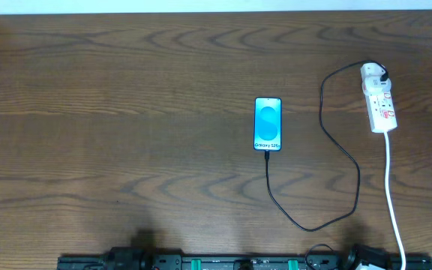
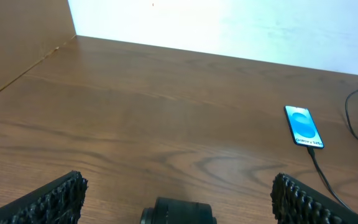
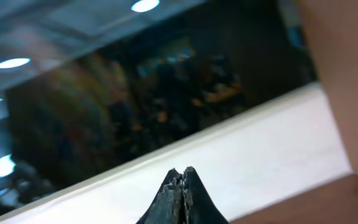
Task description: Plug charger to phone and switch on socket
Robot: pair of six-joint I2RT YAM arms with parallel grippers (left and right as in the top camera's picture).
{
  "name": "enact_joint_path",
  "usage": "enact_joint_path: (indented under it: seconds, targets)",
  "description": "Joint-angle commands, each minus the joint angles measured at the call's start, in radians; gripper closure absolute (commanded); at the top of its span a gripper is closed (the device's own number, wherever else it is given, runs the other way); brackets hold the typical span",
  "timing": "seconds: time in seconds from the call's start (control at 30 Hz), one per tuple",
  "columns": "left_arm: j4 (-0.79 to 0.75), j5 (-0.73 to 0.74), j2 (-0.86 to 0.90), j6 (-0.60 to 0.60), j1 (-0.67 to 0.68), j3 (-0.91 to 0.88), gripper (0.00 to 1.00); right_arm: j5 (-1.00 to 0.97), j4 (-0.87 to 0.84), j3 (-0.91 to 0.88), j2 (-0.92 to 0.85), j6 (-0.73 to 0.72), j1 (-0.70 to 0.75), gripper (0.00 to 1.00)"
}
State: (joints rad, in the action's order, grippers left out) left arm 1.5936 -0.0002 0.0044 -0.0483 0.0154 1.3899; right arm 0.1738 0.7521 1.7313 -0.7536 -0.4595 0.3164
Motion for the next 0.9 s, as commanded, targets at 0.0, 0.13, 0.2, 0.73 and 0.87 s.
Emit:
enact_joint_path:
  seconds: [0.0, 0.13, 0.2, 0.73, 0.87]
  targets:
    - [-0.001, -0.008, -0.001, -0.001, 0.003, 0.003, 0.05, 0.103, -0.005, -0.001, 0.051, 0.019, -0.004, 0.99]
    - [-0.001, -0.008, -0.001, -0.001, 0.003, 0.003, 0.05, 0.086, -0.007, -0.001, 0.101, 0.021, -0.027, 0.98]
    - [-0.001, -0.008, -0.001, -0.001, 0.003, 0.003, 0.05, 0.087, -0.011, -0.001, 0.128, 0.024, -0.045, 0.98]
    - [-0.001, -0.008, -0.001, -0.001, 0.003, 0.003, 0.05, 0.086, -0.034, -0.001, 0.361, 0.065, -0.107, 0.98]
    - [-0.001, -0.008, -0.001, -0.001, 0.003, 0.003, 0.05, 0.087, -0.041, -0.001, 0.408, 0.09, -0.122, 0.97]
